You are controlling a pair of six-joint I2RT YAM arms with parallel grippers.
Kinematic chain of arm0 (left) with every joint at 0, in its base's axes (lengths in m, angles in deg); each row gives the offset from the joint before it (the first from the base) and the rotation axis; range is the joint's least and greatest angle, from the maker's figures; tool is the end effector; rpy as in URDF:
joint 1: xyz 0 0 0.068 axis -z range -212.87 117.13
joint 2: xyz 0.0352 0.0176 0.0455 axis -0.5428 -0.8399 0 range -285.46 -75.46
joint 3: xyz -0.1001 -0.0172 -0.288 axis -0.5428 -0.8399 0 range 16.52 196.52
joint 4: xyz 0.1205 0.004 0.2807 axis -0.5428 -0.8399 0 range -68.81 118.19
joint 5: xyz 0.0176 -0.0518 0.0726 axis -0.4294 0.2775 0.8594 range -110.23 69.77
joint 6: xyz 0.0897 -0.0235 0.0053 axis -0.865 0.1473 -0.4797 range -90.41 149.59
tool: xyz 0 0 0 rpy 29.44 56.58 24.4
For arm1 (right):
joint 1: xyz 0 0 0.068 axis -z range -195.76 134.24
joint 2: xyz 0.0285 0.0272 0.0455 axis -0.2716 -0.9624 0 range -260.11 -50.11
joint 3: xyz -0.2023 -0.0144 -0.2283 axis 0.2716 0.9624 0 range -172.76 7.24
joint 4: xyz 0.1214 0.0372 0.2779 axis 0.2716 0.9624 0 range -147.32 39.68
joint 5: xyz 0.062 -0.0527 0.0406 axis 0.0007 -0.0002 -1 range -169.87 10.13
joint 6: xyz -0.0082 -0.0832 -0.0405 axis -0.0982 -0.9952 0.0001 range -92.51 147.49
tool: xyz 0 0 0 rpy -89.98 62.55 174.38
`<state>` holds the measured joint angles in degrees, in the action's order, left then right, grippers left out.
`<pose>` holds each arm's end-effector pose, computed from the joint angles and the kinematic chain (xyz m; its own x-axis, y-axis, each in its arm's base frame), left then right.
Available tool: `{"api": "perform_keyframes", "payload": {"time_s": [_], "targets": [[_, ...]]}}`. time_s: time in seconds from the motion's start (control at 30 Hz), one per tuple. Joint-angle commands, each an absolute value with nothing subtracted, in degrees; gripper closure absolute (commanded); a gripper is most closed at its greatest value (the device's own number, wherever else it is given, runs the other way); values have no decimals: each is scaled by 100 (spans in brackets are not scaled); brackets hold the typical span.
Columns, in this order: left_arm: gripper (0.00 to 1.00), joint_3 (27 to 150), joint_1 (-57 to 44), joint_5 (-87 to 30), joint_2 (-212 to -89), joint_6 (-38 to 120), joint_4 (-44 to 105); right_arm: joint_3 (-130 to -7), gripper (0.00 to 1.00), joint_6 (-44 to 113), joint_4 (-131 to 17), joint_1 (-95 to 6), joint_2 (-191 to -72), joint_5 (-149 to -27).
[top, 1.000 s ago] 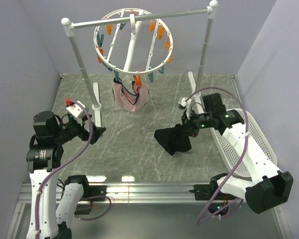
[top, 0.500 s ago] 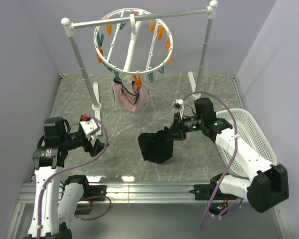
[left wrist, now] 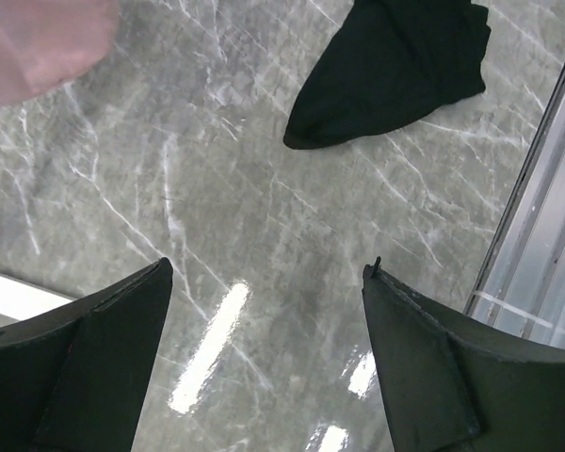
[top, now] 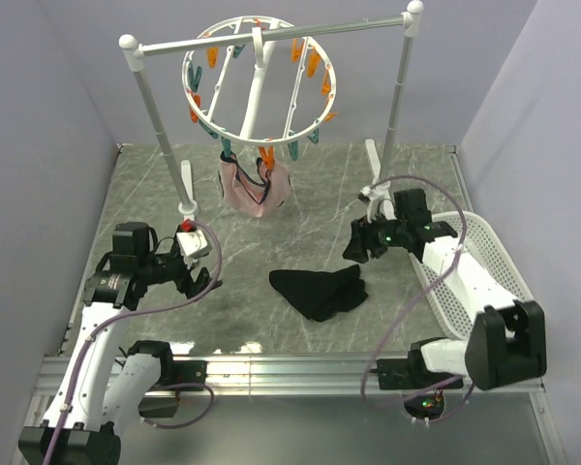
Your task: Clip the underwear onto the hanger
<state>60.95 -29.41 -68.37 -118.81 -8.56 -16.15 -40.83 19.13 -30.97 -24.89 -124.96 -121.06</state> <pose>0.1844 -0.0736 0.2943 -0.1786 0.4239 -0.8879 0.8801 0.4724 0.0485 0.2991 0.1038 0.2134 -0.7072 -0.2245 -0.6704 -0.6190 0.6547 0.4338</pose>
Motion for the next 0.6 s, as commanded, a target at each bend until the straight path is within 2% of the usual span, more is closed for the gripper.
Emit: {"api": "perform_keyframes", "payload": {"time_s": [0.0, 0.13, 0.33, 0.57], "targets": [[13, 5942, -2892, -6751, -11791, -23, -586, -4810, 37, 799, -2947, -3235, -11832, -10970], [14, 6012, -2935, -7189, -11993, 1672, 40, -5497, 39, 709, -2436, -4492, -12103, -10661], [13, 5994, -3461, -7498, -11774, 3703, 1279, -5726, 40, 832, -2567, -6292, -13043, -9659], [12, 6047, -4201, -7842, -11686, 4471, 1518, -7164, 34, 850, -2331, -7182, -14939, -8552]]}}
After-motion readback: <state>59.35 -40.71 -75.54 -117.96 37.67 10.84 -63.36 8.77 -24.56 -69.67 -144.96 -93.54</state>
